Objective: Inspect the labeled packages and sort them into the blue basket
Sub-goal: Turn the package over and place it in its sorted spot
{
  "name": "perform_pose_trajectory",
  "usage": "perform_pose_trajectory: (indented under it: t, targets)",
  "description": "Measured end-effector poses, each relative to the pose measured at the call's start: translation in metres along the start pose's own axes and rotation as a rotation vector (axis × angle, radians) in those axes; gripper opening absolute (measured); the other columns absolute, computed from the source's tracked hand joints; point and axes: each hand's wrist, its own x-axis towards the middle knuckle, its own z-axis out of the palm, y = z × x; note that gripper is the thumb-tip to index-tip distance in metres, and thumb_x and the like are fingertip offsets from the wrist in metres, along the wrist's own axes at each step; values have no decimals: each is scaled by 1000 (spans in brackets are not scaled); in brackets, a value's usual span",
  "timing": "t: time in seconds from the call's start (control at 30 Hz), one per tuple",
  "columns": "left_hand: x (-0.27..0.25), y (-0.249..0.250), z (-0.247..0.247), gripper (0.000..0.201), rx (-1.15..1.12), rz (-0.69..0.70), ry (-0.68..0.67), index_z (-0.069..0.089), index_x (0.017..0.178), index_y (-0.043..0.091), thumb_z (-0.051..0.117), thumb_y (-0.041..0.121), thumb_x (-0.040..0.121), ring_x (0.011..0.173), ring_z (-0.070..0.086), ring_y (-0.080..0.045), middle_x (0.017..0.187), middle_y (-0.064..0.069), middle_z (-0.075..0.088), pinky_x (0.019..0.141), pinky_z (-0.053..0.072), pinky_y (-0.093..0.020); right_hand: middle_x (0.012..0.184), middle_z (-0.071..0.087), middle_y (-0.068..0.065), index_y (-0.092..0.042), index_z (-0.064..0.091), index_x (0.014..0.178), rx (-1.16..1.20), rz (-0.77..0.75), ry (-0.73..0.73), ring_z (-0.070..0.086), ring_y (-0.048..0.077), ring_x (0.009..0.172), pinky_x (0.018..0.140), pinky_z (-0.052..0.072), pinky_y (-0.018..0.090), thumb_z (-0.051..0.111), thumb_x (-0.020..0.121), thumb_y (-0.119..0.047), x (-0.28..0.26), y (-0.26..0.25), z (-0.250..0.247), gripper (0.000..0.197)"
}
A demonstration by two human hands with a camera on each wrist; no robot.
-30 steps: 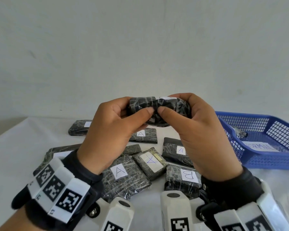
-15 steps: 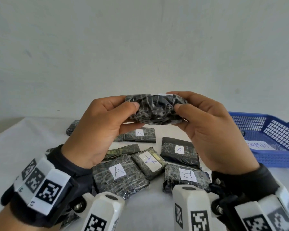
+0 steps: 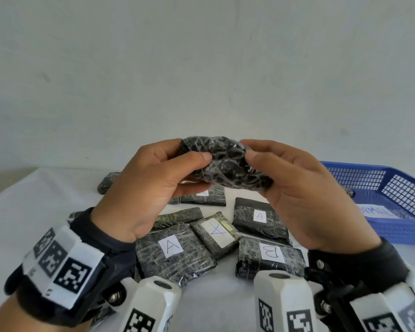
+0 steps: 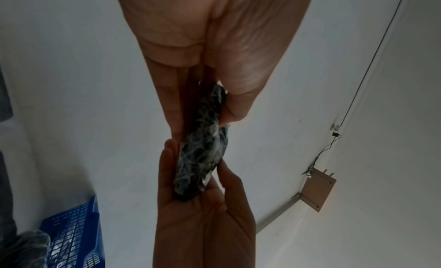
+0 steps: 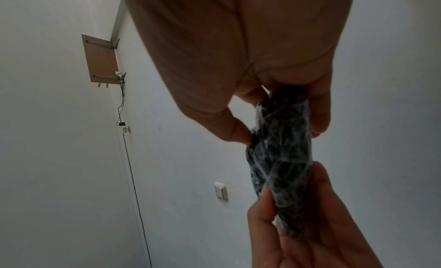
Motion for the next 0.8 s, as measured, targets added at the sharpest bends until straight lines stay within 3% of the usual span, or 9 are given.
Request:
perform_pose_trajectory:
  t: [0.07, 0.13, 0.2, 0.3, 0.4, 0.5, 0.63, 0.77, 0.8]
  targets:
    - [0, -2, 0, 23, 6, 9, 8, 81, 89, 10, 74, 24, 72, 85, 76, -21, 100, -18, 79, 68, 63, -28, 102, 80, 12, -8, 76, 106, -22, -45, 24, 76, 24, 95, 95, 59, 34, 71, 94, -10, 2, 2, 2, 13]
    - [-1, -3, 1, 26, 27, 8, -15, 81, 90, 8, 74, 26, 72, 87, 76, -21, 100, -20, 78, 71, 64, -31, 91, 80, 10, -9, 77, 95, -7, -59, 72, 76, 19, 84, 82, 62, 27, 67, 94, 2, 3, 3, 2, 15]
    - [-2, -5, 3, 30, 39, -9, -51, 80, 90, 7, 73, 29, 71, 90, 76, -20, 100, -19, 78, 74, 65, -35, 86, 80, 11, -8, 77, 91, -6, -41, 108, 75, 20, 78, 76, 62, 26, 67, 91, 6, 4, 2, -1, 17]
    - [-1, -8, 5, 29, 64, 13, -38, 78, 89, 8, 71, 31, 72, 82, 76, -16, 88, -10, 78, 68, 64, -31, 90, 80, 13, -8, 78, 91, -33, 26, 69, 75, 22, 83, 83, 62, 32, 68, 93, 1, 2, 0, -1, 14]
    - [-1, -9, 5, 17, 97, 76, 8, 78, 86, 13, 70, 26, 77, 75, 74, -12, 81, -4, 76, 64, 63, -27, 93, 80, 10, -10, 78, 93, -44, 22, 16, 74, 19, 89, 89, 60, 33, 77, 92, -19, -2, -2, 4, 8]
    - [-3, -8, 6, 15, 183, 122, 6, 80, 91, 12, 70, 23, 88, 81, 76, -16, 86, -8, 79, 68, 64, -28, 87, 81, 7, -11, 77, 93, -146, -35, 73, 76, 18, 81, 78, 59, 31, 78, 90, -21, -3, 0, 9, 11]
    - [-6, -7, 10, 32, 226, 114, -25, 80, 89, 13, 68, 40, 78, 86, 75, -24, 93, -23, 74, 71, 64, -32, 79, 79, 9, -6, 75, 90, -158, -45, 124, 74, 15, 68, 65, 57, 21, 78, 89, -9, -3, 0, 7, 4]
    - [-6, -12, 11, 24, 325, 164, -5, 81, 97, 22, 75, 44, 89, 94, 72, -45, 96, -25, 74, 80, 64, -57, 78, 77, 5, -8, 74, 93, -209, -7, 87, 72, 13, 70, 67, 55, 20, 80, 83, -26, -3, -1, 9, 21]
    - [-5, -12, 11, 24, 333, 153, -11, 81, 97, 22, 72, 44, 91, 95, 71, -47, 97, -27, 74, 81, 64, -57, 78, 77, 7, -8, 73, 93, -221, -9, 102, 72, 13, 70, 66, 55, 21, 81, 81, -28, -3, 0, 10, 25]
